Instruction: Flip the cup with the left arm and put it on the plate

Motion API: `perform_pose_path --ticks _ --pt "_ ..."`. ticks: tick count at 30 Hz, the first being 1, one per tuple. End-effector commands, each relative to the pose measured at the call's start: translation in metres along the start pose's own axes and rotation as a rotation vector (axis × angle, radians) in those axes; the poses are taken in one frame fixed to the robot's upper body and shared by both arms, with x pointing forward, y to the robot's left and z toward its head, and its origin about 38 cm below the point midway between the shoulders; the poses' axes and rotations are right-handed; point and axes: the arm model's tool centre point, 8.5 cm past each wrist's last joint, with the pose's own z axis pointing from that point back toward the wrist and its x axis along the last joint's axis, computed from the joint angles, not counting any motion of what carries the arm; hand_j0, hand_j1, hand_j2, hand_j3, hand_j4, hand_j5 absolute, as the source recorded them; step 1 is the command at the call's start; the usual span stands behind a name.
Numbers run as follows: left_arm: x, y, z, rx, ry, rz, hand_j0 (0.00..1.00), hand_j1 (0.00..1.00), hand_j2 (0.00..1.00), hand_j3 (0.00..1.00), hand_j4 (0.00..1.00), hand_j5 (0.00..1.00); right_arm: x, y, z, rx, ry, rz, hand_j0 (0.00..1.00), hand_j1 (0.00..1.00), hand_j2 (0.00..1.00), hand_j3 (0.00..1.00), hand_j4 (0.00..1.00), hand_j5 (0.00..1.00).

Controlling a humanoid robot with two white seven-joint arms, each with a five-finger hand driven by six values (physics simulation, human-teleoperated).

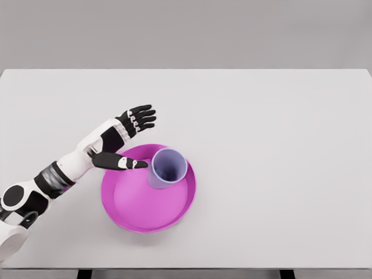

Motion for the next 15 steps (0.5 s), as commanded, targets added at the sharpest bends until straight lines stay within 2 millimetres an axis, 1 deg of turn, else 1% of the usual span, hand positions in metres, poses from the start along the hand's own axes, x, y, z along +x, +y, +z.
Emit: perform_pose_path --ticks 1,5,7,8,10,12,13,14,15 --pt "0.010 0.014 0.010 0.020 0.011 -0.025 1.00 1.00 1.00 1.00 1.00 1.00 0.000 0.000 0.000 0.000 0.000 0.001 1.00 1.00 1.00 1.00 1.00 1.00" --pt "0.028 0.035 0.025 0.052 0.015 -0.076 1.00 1.00 1.00 1.00 1.00 1.00 0.000 0.000 0.000 0.000 0.000 0.001 1.00 1.00 1.00 1.00 1.00 1.00" --pt "0.031 0.038 0.027 0.055 0.021 -0.088 1.00 1.00 1.00 1.00 1.00 1.00 0.000 0.000 0.000 0.000 0.000 0.000 1.00 1.00 1.00 1.00 1.00 1.00" --pt "0.036 0.043 0.029 0.063 0.018 -0.101 1.00 1.00 1.00 1.00 1.00 1.00 0.000 0.000 0.000 0.000 0.000 0.000 1.00 1.00 1.00 1.00 1.00 1.00" --pt "0.040 0.045 0.028 0.063 0.011 -0.109 1.00 1.00 1.00 1.00 1.00 1.00 0.000 0.000 0.000 0.000 0.000 0.000 1.00 1.00 1.00 1.00 1.00 1.00" --pt "0.049 0.051 0.029 0.081 -0.010 -0.129 1.00 1.00 1.00 1.00 1.00 1.00 0.000 0.000 0.000 0.000 0.000 0.000 1.00 1.00 1.00 1.00 1.00 1.00" --pt "0.051 0.053 0.030 0.082 -0.011 -0.136 1.00 1.00 1.00 1.00 1.00 1.00 0.000 0.000 0.000 0.000 0.000 0.000 1.00 1.00 1.00 1.00 1.00 1.00" --pt "0.056 0.052 0.028 0.072 -0.016 -0.151 1.00 1.00 1.00 1.00 1.00 1.00 0.000 0.000 0.000 0.000 0.000 0.001 1.00 1.00 1.00 1.00 1.00 1.00" --pt "0.065 0.050 0.028 0.050 -0.019 -0.175 1.00 1.00 1.00 1.00 1.00 1.00 0.000 0.000 0.000 0.000 0.000 0.001 1.00 1.00 1.00 1.00 1.00 1.00"
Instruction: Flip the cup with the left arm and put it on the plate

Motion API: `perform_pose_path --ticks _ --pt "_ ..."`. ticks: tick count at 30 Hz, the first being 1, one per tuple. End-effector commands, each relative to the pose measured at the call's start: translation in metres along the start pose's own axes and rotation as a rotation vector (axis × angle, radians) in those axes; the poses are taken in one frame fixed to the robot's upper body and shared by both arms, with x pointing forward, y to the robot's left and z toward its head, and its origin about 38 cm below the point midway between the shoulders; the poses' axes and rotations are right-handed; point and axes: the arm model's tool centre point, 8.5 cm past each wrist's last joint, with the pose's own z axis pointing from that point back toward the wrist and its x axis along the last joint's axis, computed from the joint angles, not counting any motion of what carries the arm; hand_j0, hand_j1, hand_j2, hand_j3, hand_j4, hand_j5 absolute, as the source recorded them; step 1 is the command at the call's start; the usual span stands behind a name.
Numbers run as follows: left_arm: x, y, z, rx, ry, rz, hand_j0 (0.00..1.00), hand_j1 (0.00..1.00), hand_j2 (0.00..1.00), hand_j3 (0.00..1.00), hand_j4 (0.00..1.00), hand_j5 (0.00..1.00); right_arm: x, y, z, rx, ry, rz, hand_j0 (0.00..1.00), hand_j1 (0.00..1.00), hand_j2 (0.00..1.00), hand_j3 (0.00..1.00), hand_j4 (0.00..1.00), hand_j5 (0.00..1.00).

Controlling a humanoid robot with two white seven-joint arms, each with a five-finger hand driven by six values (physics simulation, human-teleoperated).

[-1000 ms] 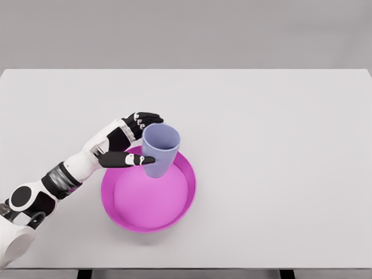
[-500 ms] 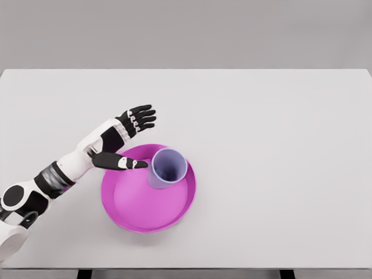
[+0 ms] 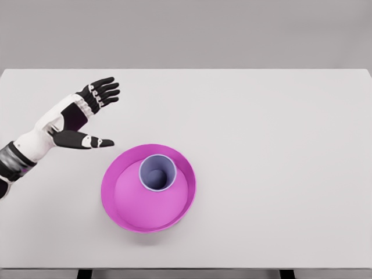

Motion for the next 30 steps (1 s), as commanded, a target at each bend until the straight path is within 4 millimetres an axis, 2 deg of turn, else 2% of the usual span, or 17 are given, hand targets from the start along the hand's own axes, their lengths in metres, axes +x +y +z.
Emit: perform_pose_path --ticks 1,8,10,11,12,13,16,23,26,30 --pt "0.016 0.004 0.006 -0.038 0.007 -0.050 1.00 1.00 1.00 1.00 1.00 1.00 0.000 0.000 0.000 0.000 0.000 0.000 1.00 1.00 1.00 1.00 1.00 1.00" --pt "0.010 0.003 0.015 -0.081 0.050 -0.054 1.00 1.00 1.00 1.00 1.00 1.00 0.000 0.000 0.000 0.000 0.000 0.001 1.00 1.00 1.00 1.00 1.00 1.00" --pt "0.019 0.018 0.028 -0.081 0.103 -0.116 1.00 1.00 1.00 1.00 1.00 1.00 0.000 0.000 0.000 0.000 0.000 -0.002 1.00 1.00 1.00 1.00 1.00 1.00" --pt "0.033 0.023 0.029 -0.109 0.067 -0.241 1.00 1.00 1.00 1.00 1.00 1.00 0.000 0.000 0.000 0.000 0.000 0.001 1.00 1.00 1.00 1.00 1.00 1.00" --pt "0.057 0.022 0.030 -0.189 -0.056 -0.500 1.00 1.00 1.00 1.00 1.00 1.00 0.000 0.000 0.000 0.000 0.000 0.000 1.00 1.00 1.00 1.00 1.00 1.00" --pt "0.064 0.020 0.033 -0.227 -0.117 -0.651 1.00 1.00 1.00 1.00 1.00 1.00 0.000 0.000 0.000 0.000 0.000 0.000 1.00 1.00 1.00 1.00 1.00 1.00" --pt "0.056 0.014 0.034 -0.251 -0.102 -0.642 1.00 1.00 1.00 1.00 1.00 1.00 0.000 0.000 0.000 0.000 0.000 0.000 1.00 1.00 1.00 1.00 1.00 1.00" --pt "0.055 0.016 0.037 -0.255 -0.082 -0.650 1.00 1.00 1.00 1.00 1.00 1.00 0.000 0.000 0.000 0.000 0.000 0.001 1.00 1.00 1.00 1.00 1.00 1.00" --pt "0.045 0.016 0.039 -0.260 -0.057 -0.626 1.00 1.00 1.00 1.00 1.00 1.00 0.000 0.000 0.000 0.000 0.000 -0.002 1.00 1.00 1.00 1.00 1.00 1.00" --pt "0.044 0.016 0.040 -0.257 -0.055 -0.622 1.00 1.00 1.00 1.00 1.00 1.00 0.000 0.000 0.000 0.000 0.000 0.000 1.00 1.00 1.00 1.00 1.00 1.00"
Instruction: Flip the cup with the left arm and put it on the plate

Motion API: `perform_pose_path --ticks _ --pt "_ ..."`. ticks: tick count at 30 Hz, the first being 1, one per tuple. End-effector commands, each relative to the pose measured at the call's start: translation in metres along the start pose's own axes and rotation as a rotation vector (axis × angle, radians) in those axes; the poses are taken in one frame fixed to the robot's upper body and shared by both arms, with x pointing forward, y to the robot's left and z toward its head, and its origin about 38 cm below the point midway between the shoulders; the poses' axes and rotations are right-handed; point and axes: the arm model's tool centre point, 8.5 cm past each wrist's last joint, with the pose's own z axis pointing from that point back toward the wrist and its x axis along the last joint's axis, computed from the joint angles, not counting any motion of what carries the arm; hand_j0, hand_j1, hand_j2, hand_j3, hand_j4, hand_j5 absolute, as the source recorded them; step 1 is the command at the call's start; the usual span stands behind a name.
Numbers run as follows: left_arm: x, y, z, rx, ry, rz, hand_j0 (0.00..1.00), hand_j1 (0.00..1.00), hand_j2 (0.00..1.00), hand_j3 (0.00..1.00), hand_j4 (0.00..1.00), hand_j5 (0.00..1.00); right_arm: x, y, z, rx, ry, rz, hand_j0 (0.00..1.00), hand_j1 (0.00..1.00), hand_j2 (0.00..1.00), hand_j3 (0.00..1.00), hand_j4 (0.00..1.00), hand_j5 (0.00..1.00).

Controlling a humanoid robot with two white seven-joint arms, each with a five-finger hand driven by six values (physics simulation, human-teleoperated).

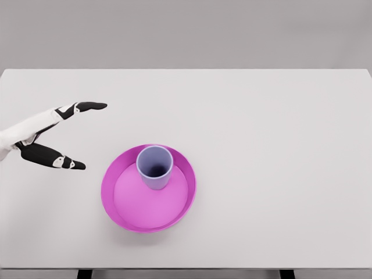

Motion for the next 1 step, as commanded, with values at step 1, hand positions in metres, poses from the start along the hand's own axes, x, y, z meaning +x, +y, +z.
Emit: perform_pose_path --ticks 1 --pt "-0.0010 0.0003 0.0009 0.004 0.003 0.009 1.00 1.00 1.00 1.00 1.00 1.00 0.0000 0.0000 0.0000 0.000 0.000 0.001 1.00 1.00 1.00 1.00 1.00 1.00"
